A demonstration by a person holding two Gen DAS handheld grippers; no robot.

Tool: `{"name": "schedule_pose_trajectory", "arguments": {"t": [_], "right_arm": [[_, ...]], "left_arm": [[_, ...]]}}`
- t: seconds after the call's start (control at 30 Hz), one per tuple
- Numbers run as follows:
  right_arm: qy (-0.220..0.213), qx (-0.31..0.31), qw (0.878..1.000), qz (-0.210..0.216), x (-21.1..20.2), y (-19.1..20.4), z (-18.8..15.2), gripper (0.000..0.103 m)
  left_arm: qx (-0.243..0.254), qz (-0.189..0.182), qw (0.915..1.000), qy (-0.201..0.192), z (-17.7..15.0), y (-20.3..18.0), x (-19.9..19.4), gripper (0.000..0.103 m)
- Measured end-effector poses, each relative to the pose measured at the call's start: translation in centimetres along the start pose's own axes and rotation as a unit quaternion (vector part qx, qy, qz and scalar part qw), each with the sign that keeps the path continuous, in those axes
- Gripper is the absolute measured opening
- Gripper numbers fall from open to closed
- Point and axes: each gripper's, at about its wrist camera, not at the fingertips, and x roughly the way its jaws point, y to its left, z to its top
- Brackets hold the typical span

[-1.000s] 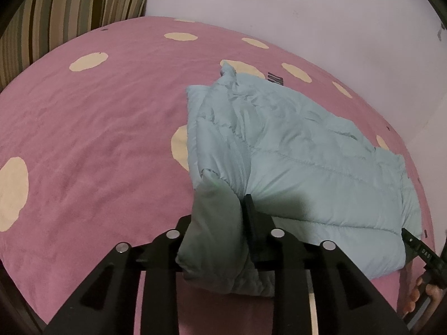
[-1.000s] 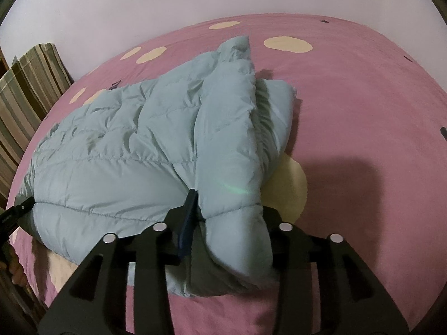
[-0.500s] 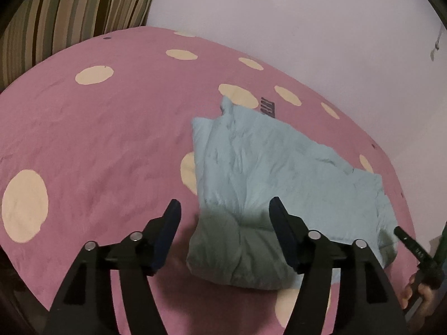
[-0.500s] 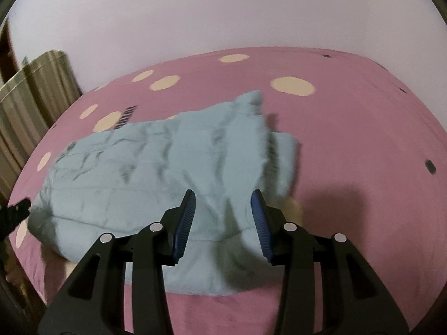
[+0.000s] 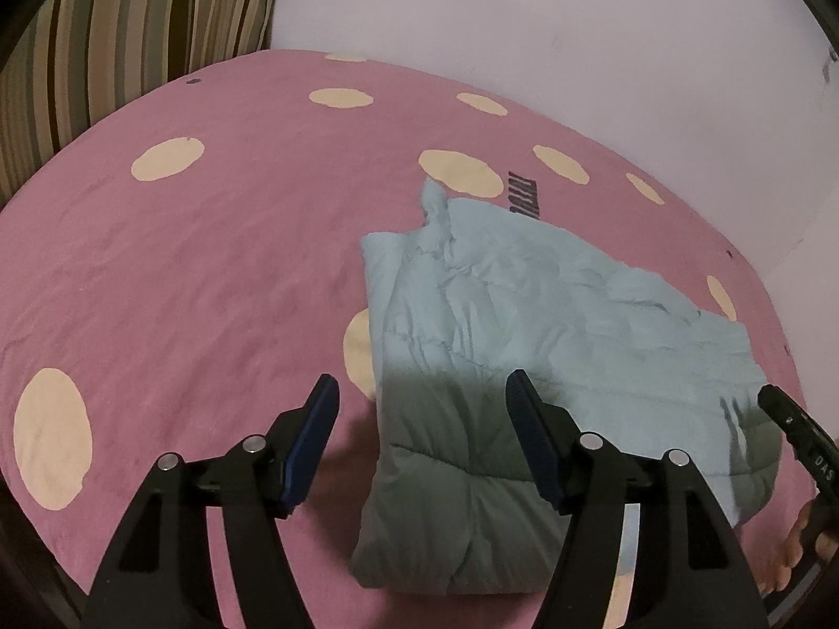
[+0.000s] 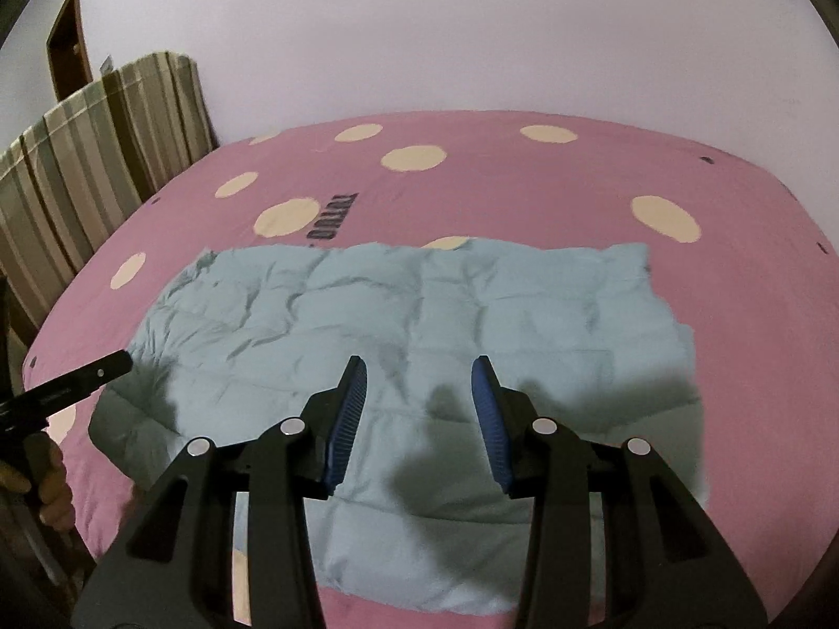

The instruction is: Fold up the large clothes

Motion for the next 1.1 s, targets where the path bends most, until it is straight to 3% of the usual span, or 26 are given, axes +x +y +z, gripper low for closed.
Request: {"name": "schedule_pose_trajectory", "arguments": {"t": [0.23,0.63,1.1], "right_arm": [[0.04,-0.016,0.999,0.001,3.5,2.4,-0.7,0.042],[0.087,-0.036,0.995,-0.035,7.3,3.2,-2.4,0.042],[0.077,-0.076,0.991,-0.079,8.6,4.4,-3.8,0.042]], "left_arm": [[0.002,0.006,1.0,0.005,0.1,0.1,0.8,0.065],[0.014,0.02,0.9996,0.011,0.1,-0.2,1.9,0.065],[0.025,0.01,0.9994,0.023,0.5,-1.1,3.3,0.066]]}}
